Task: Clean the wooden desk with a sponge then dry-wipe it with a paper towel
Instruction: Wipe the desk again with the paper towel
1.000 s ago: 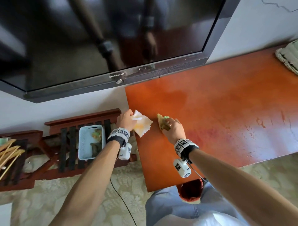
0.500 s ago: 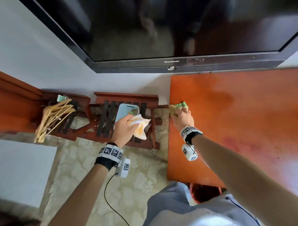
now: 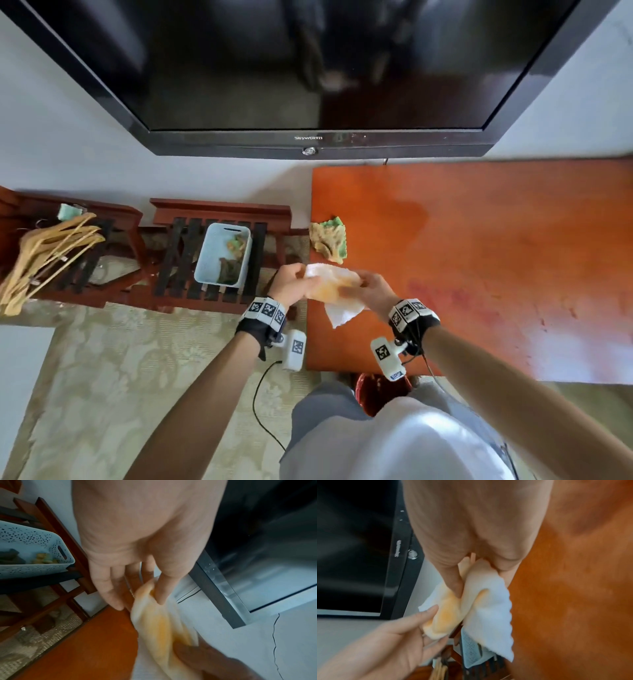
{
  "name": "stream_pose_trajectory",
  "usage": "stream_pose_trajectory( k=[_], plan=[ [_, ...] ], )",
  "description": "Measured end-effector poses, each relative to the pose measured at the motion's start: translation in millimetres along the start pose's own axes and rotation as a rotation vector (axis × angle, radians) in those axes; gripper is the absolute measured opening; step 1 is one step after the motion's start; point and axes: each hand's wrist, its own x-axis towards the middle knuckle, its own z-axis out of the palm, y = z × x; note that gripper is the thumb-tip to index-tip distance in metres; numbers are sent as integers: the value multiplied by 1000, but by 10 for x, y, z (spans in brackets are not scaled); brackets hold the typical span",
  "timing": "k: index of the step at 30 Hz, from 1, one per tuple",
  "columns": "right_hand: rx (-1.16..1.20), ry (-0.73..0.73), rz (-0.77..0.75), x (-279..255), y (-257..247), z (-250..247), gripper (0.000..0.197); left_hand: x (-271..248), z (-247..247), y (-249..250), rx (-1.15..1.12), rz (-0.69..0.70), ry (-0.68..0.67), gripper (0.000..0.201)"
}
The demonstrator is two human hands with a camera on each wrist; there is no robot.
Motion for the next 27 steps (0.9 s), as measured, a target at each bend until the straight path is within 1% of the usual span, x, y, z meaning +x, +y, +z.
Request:
stream_pose_trajectory(
  k=[2, 3, 4, 5, 6, 7, 9, 10, 12, 14, 15, 17, 19, 21, 22, 24, 26, 27],
  plan=[
    [-307, 125, -85, -35, -31, -198, 14, -130, 184, 32, 20, 72, 42, 18],
    [-457, 215, -125, -63, -52, -295, 14, -211, 296, 61, 36, 128, 71, 18],
    [-561, 312, -188, -90, -49, -389, 18, -302, 422, 94, 46, 178, 104, 17],
    [-597, 393, -268, -145, -42, -466, 24, -396, 560, 131, 39, 214, 126, 17],
    [-587, 451, -331, -201, 9, -531, 30, -479, 715, 135, 5, 214, 132, 17],
    [-571, 487, -367, -271, 61, -584, 35, -535, 871, 103, -55, 182, 133, 18],
    [-629, 515, -355, -377, 272, -675, 45, -616, 1179, -33, -155, 40, 119, 25],
    [-693, 499, -324, -417, 416, -717, 52, -646, 1322, -133, -147, -55, 115, 30],
    [-820, 394, -223, -504, 698, -760, 62, -721, 1583, -349, -85, -225, 145, 45],
    [-930, 227, -132, -608, 956, -748, 65, -837, 1759, -549, -18, -326, 256, 56],
    [-969, 154, -118, -647, 1060, -726, 65, -908, 1806, -635, -12, -343, 318, 55],
    [-1028, 47, -136, -656, 1188, -671, 68, -1048, 1833, -783, 17, -349, 382, 49],
    [-1102, -23, -163, -578, 1274, -603, 74, -1169, 1778, -911, 111, -336, 390, 46],
    [-1156, -68, -153, -456, 1314, -553, 77, -1242, 1667, -1060, 231, -318, 387, 49],
    [-1188, -79, -152, -379, 1349, -531, 75, -1257, 1597, -1141, 274, -314, 381, 51],
    [-1294, -64, -203, -258, 1371, -475, 67, -1243, 1451, -1312, 352, -300, 349, 58],
    [-1339, -89, -264, -143, 1421, -360, 57, -1210, 1325, -1457, 414, -265, 279, 62],
    [-1352, -128, -280, -107, 1455, -273, 54, -1186, 1268, -1513, 429, -243, 234, 62]
  ],
)
